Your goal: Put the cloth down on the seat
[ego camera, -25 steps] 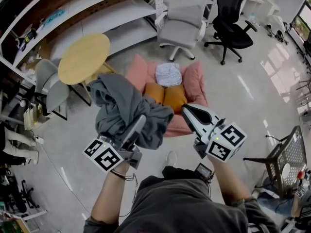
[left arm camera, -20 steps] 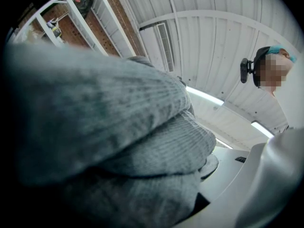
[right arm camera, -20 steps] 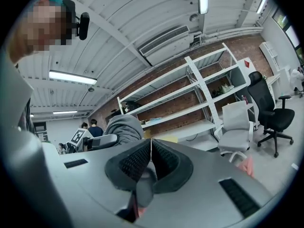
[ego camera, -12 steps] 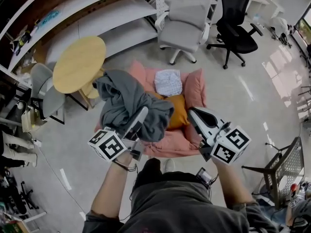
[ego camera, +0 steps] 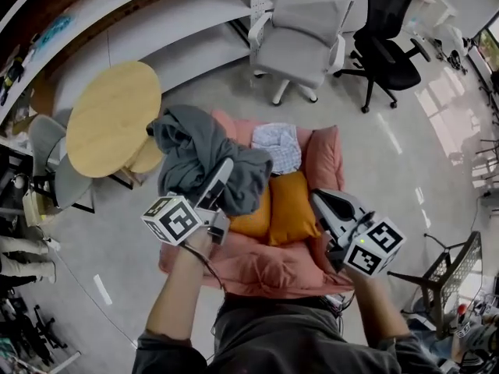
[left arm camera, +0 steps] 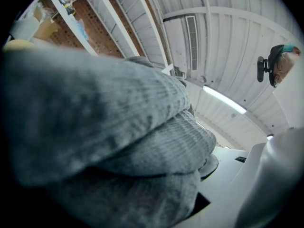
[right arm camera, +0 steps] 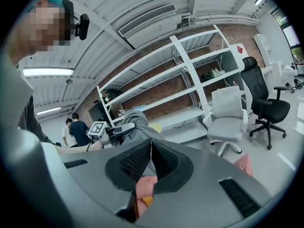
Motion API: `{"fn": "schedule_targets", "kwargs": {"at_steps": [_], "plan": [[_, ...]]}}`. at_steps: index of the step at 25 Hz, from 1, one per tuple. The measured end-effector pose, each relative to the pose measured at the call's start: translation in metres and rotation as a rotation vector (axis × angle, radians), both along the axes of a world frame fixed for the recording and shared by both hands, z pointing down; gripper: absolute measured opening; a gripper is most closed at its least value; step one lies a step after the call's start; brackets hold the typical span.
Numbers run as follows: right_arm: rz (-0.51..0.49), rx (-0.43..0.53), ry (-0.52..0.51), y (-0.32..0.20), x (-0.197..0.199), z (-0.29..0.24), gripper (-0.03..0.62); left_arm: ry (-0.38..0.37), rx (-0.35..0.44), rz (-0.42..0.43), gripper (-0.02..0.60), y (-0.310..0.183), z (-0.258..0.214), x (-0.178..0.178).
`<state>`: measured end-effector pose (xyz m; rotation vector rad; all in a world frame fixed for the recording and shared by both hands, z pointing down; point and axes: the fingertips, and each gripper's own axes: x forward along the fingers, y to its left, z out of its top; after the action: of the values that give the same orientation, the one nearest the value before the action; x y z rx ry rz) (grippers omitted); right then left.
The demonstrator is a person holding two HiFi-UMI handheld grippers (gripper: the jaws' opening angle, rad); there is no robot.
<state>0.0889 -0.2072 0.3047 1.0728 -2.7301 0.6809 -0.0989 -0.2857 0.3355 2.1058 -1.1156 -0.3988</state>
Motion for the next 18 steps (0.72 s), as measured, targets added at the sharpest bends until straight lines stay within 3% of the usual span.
{"fn": "schedule_targets", "kwargs": {"at_steps": [6,18], "plan": [[-0.001,-0.071,0.044,-0.083,-0.046,0.048,0.017,0.046,-0.049,-0.019,0.310,-0.103,0.056,-0.040],[0.008,-0.141,0.032,-0.203,-0.108,0.131,0.017,0.137,-0.169,-0.045,0.310,-0.219,0.170,-0.076]]}}
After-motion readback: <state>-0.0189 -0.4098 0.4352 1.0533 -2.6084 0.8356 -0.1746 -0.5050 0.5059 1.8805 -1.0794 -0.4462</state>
